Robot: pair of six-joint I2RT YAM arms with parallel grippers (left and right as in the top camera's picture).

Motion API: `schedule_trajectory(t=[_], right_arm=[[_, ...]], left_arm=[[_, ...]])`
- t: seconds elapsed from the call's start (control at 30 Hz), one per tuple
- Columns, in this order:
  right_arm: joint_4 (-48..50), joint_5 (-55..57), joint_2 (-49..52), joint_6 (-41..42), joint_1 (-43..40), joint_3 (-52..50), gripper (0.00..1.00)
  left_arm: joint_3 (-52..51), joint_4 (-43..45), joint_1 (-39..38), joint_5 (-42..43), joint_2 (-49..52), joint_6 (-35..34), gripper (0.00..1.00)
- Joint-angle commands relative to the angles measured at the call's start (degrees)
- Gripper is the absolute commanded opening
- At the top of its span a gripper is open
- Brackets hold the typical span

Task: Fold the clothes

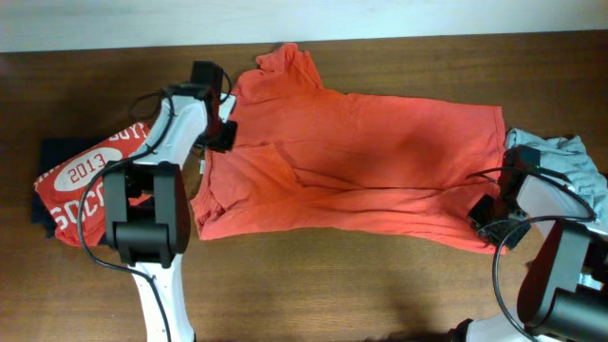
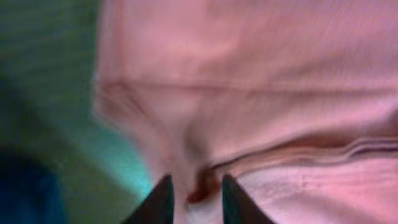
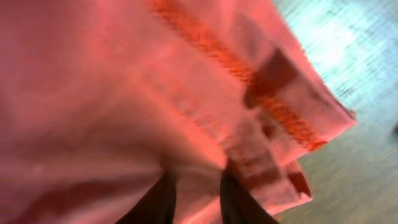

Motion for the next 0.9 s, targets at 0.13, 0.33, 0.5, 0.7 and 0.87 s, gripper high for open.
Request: schedule_trajectory(t=[0.13, 0.33, 0.5, 0.7, 0.87], right_arm=[[-0.83, -10.88, -10.60, -4.39, -0.04, 1.92, 0.45], [-1.90, -13.44, -10.88, -4.39, -0.04, 1.90, 0.46], [-0.85, -13.40, -9.70, -4.39, -0.04, 1.88, 0.45], [4.26, -13.20, -7.23, -4.37, -0.04, 1.77, 0.34], [7.43, -13.16, -3.54, -4.37, -0.04, 1.77, 0.28]], left_arm=[[13.97, -16.28, -1.27, -1.49, -2.95, -1.62, 0.27], [13.49, -24.13, -2.32, 4.92, -4.22, -1.79, 0.27], [7.56, -23.80, -3.65, 4.90, -4.22, -2.01, 0.27], [-7.72, -12.11, -4.13, 4.81, -4.22, -3.10, 0.26], [-16.96, -0.55, -4.07, 2.89, -4.22, -3.13, 0.26]])
